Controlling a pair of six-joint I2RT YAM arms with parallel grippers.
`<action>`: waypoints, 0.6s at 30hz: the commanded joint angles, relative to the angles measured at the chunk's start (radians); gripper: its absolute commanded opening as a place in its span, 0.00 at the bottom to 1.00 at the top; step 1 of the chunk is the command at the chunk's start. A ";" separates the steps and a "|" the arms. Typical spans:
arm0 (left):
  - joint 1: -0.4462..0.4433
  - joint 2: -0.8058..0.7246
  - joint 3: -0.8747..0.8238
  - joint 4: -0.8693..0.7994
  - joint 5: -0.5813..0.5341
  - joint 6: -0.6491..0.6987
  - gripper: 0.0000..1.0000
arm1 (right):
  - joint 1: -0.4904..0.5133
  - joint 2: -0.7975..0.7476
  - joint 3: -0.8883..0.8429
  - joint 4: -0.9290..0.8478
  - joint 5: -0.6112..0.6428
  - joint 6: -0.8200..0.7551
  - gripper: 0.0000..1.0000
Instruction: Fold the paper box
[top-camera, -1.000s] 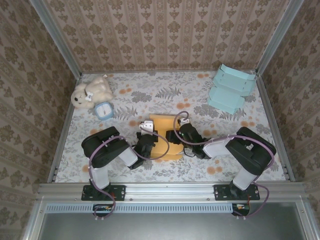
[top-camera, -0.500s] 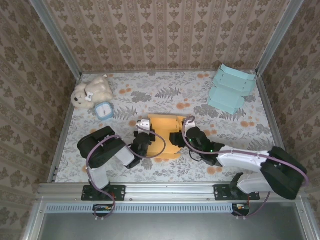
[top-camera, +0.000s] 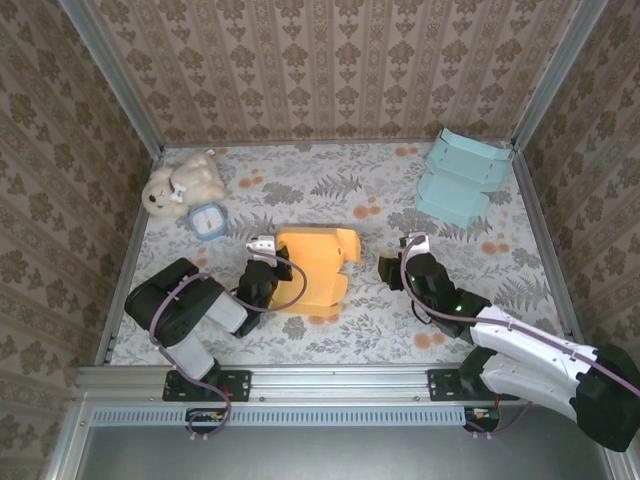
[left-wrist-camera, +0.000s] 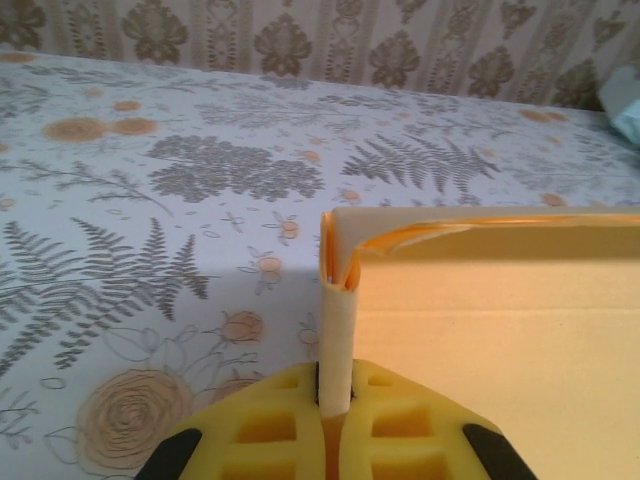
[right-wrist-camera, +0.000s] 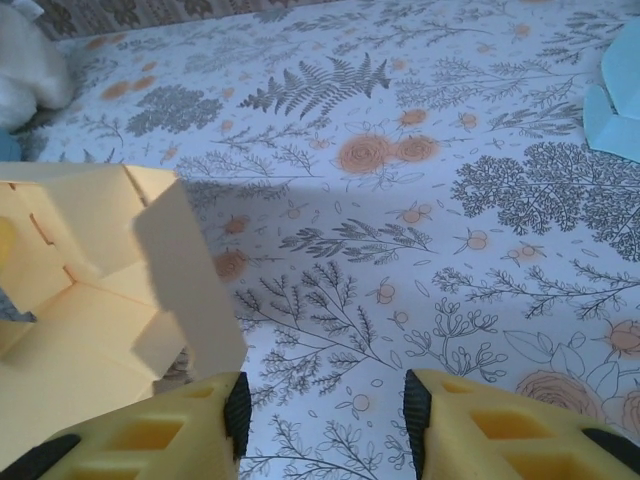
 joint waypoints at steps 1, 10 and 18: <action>0.010 -0.048 -0.012 0.028 0.135 -0.012 0.00 | -0.005 0.040 -0.014 0.073 -0.130 -0.090 0.46; 0.018 -0.079 -0.019 0.028 0.187 -0.010 0.00 | -0.005 0.114 -0.054 0.217 -0.269 -0.120 0.42; 0.019 -0.075 -0.012 0.028 0.221 -0.015 0.00 | -0.003 0.119 -0.049 0.232 -0.305 -0.117 0.45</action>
